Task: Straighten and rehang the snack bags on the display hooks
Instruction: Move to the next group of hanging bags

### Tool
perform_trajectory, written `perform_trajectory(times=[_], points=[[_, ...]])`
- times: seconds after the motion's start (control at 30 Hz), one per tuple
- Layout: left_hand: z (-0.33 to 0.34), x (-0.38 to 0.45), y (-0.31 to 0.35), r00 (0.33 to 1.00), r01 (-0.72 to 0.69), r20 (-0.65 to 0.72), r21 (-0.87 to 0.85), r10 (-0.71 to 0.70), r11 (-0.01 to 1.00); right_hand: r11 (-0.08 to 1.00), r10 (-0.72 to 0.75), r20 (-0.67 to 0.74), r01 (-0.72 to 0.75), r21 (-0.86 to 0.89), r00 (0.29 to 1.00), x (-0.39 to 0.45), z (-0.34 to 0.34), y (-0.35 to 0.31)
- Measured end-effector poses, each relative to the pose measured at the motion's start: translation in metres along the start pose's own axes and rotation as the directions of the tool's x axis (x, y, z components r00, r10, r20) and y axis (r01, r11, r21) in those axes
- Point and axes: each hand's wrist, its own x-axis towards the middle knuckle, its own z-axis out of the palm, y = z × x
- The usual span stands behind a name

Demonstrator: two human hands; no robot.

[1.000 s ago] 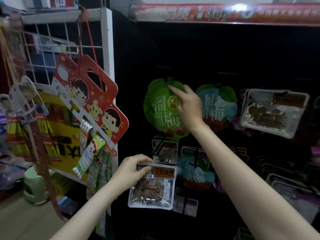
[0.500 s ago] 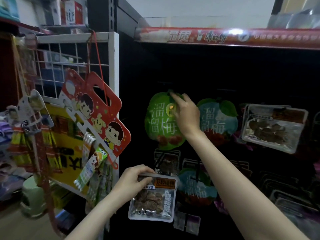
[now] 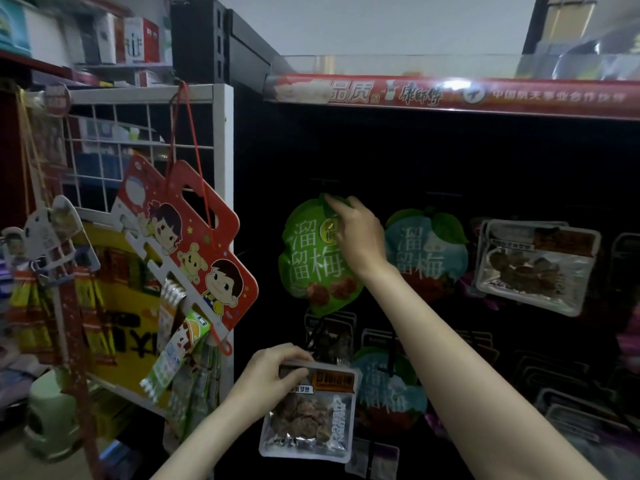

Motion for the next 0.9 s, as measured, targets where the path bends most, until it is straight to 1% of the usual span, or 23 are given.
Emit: perform_trajectory(times=[0.13, 0.2, 0.33, 0.4, 0.5, 0.6, 0.67, 0.8, 0.87, 0.9], points=[[-0.002, -0.001, -0.003, 1.000, -0.001, -0.010, 0.010, 0.001, 1.000, 0.978, 0.096, -0.079, -0.079, 0.195, 0.992, 0.005, 0.001, -0.003], [-0.004, -0.002, -0.003, 1.000, 0.004, -0.008, 0.010, -0.004, 1.000, 0.967, 0.128, -0.085, -0.105, 0.231, 0.988, -0.001, 0.000, -0.001], [-0.008, -0.002, -0.005, 1.000, 0.010, -0.003, 0.030, -0.010, 0.999, 0.974, 0.141, -0.051, -0.129, 0.188, 0.989, -0.008, -0.001, 0.002], [-0.008, -0.001, -0.005, 1.000, 0.008, -0.007, 0.033, -0.008, 0.999, 0.982, 0.123, -0.031, -0.117, 0.151, 0.992, -0.007, -0.002, 0.002], [-0.008, 0.001, -0.005, 1.000, -0.003, -0.018, 0.027, 0.004, 1.000, 0.994, 0.096, -0.004, -0.096, 0.057, 0.995, -0.007, -0.004, 0.000], [-0.007, 0.004, -0.002, 1.000, -0.014, -0.006, 0.015, 0.014, 1.000, 0.994, 0.068, 0.058, -0.063, -0.088, 0.996, -0.004, -0.007, 0.000], [-0.007, 0.005, -0.003, 1.000, -0.019, -0.006, 0.007, 0.019, 1.000, 0.989, 0.059, 0.092, -0.045, -0.142, 0.994, -0.002, -0.006, 0.003], [-0.006, 0.004, -0.001, 1.000, 0.002, 0.022, -0.031, -0.001, 1.000, 0.988, 0.080, 0.112, -0.064, -0.143, 0.990, -0.005, -0.001, 0.012], [-0.006, 0.004, -0.001, 0.999, 0.016, 0.038, -0.047, -0.014, 0.999, 0.991, 0.075, 0.071, -0.066, -0.118, 0.995, -0.017, 0.001, 0.018], [-0.006, 0.004, 0.000, 0.999, 0.020, 0.041, -0.051, -0.018, 0.998, 0.995, 0.069, 0.034, -0.066, -0.077, 0.997, -0.024, 0.002, 0.020]])
